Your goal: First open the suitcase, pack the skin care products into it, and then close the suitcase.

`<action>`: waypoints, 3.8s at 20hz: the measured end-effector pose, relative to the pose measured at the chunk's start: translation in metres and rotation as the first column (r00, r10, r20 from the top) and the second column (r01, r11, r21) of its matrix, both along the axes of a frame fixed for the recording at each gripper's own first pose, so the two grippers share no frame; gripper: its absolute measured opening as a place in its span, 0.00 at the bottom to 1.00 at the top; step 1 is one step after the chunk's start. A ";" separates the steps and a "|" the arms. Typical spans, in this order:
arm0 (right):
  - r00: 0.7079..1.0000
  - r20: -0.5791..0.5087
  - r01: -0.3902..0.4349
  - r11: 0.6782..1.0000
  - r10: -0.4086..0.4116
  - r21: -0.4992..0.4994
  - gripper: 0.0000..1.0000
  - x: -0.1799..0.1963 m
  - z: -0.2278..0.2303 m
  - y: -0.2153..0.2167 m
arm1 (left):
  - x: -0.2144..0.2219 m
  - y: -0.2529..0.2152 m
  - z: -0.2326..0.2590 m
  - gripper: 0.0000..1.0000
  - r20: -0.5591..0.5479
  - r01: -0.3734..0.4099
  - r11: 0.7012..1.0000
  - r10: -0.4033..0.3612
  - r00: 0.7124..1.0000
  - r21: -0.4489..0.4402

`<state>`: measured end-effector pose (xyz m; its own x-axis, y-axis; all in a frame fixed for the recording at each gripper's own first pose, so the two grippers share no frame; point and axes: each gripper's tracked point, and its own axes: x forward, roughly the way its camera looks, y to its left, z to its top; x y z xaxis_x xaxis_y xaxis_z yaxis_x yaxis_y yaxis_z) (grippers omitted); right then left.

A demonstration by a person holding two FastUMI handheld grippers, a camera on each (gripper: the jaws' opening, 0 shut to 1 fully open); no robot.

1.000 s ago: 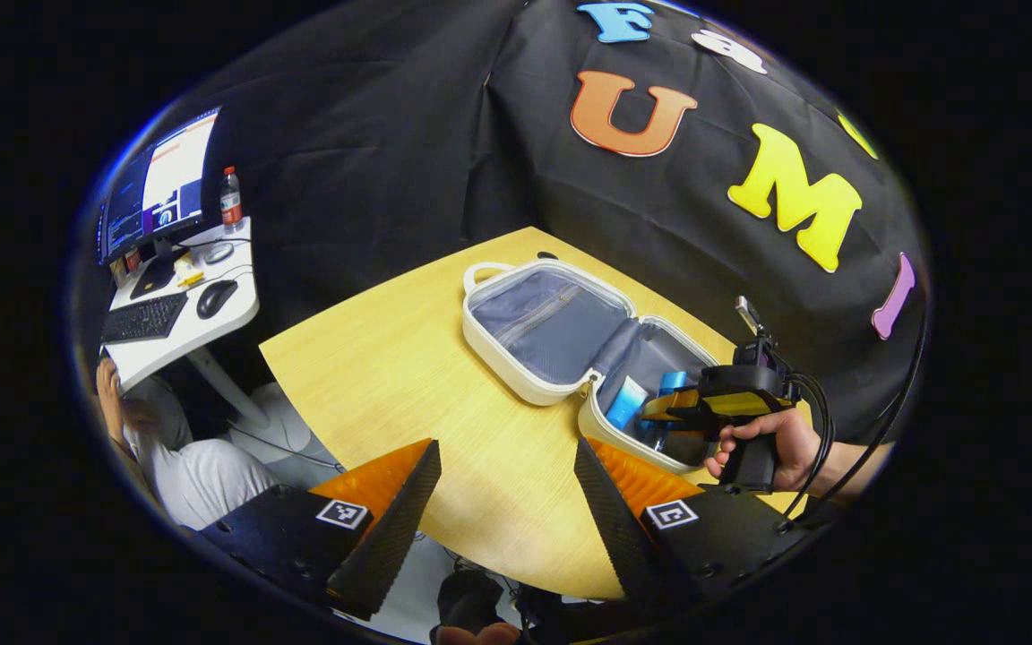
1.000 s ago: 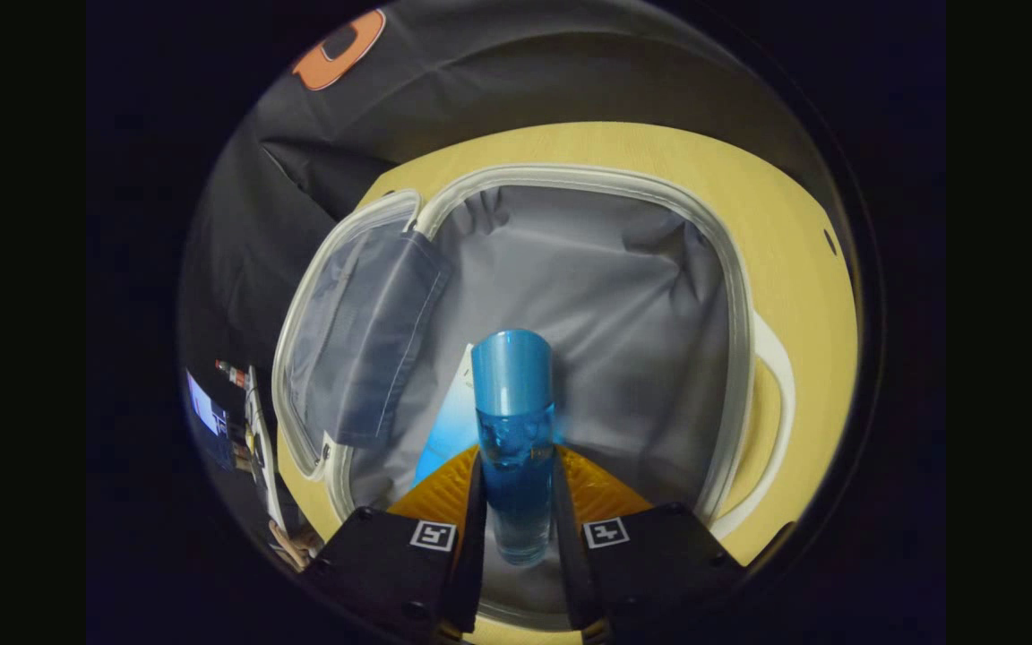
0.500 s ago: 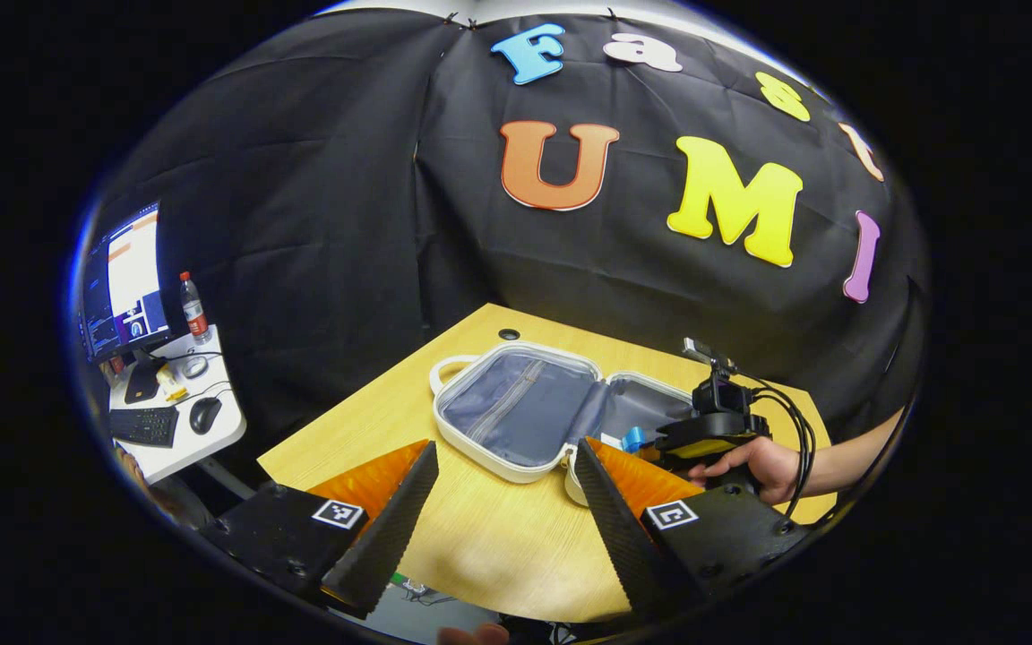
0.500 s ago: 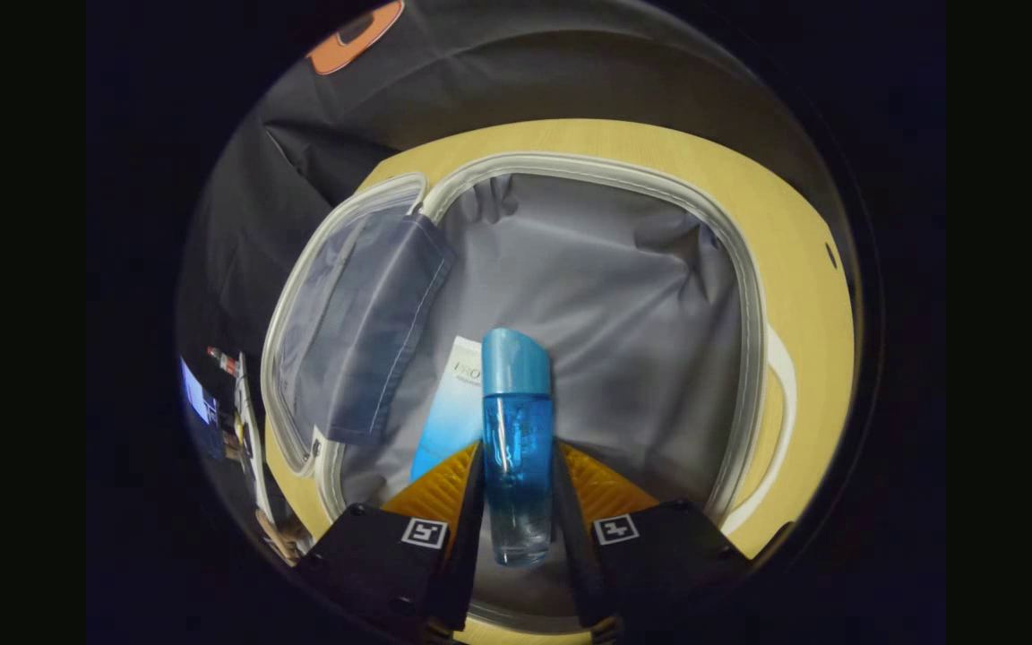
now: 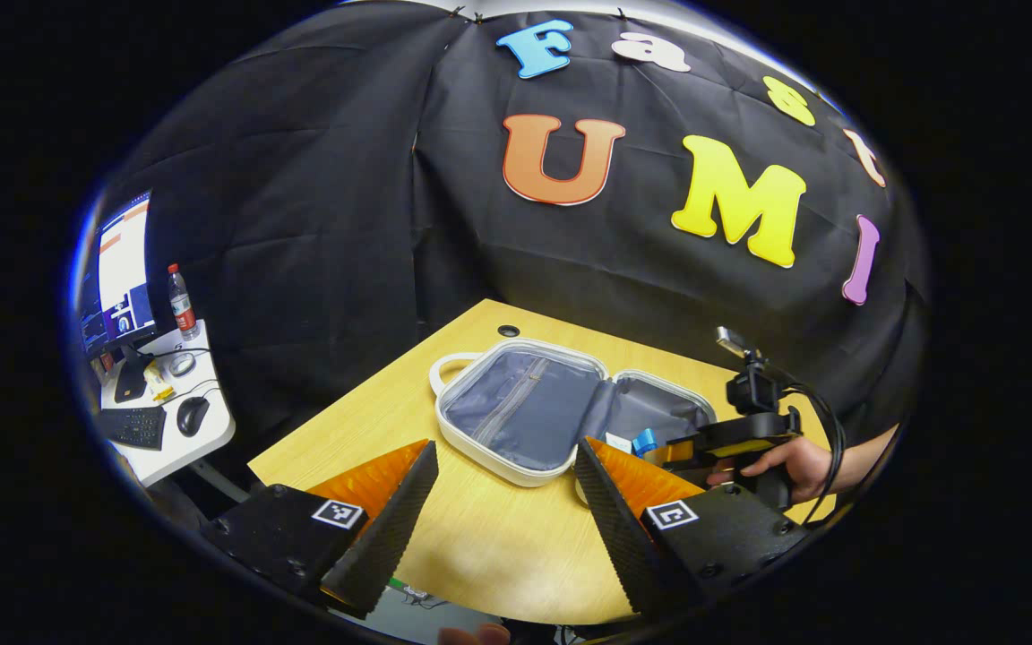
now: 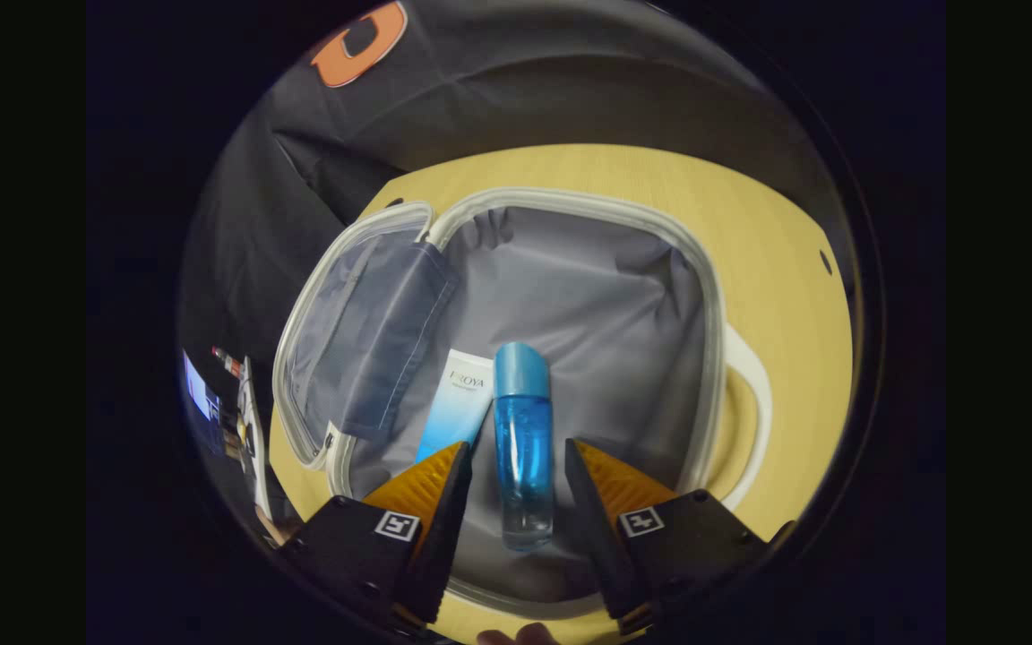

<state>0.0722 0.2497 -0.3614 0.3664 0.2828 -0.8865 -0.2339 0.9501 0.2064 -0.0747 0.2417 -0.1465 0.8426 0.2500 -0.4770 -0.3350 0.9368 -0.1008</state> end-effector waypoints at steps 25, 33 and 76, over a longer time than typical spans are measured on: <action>0.874 0.393 -0.250 0.958 0.287 -0.144 0.77 -0.072 0.142 -0.041 | 0.175 0.170 -0.143 0.96 0.077 0.087 0.777 -0.049 0.996 -0.624; 0.885 0.384 -0.216 0.963 0.262 -0.159 0.77 -0.072 0.138 -0.046 | 0.219 0.166 -0.172 0.84 0.029 0.024 0.629 -0.001 1.000 -0.777; 0.725 0.679 0.159 0.987 -0.119 0.003 0.77 -0.075 0.246 -0.350 | 0.213 -0.270 -0.052 0.03 0.026 0.393 0.907 -0.401 0.916 0.150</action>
<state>-0.0025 -0.1007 -0.1156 0.9048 0.1416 -0.4015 -0.1564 0.9877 -0.0041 0.1382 -0.0286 -0.1983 0.9099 -0.0504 -0.4117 0.0699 0.9970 0.0323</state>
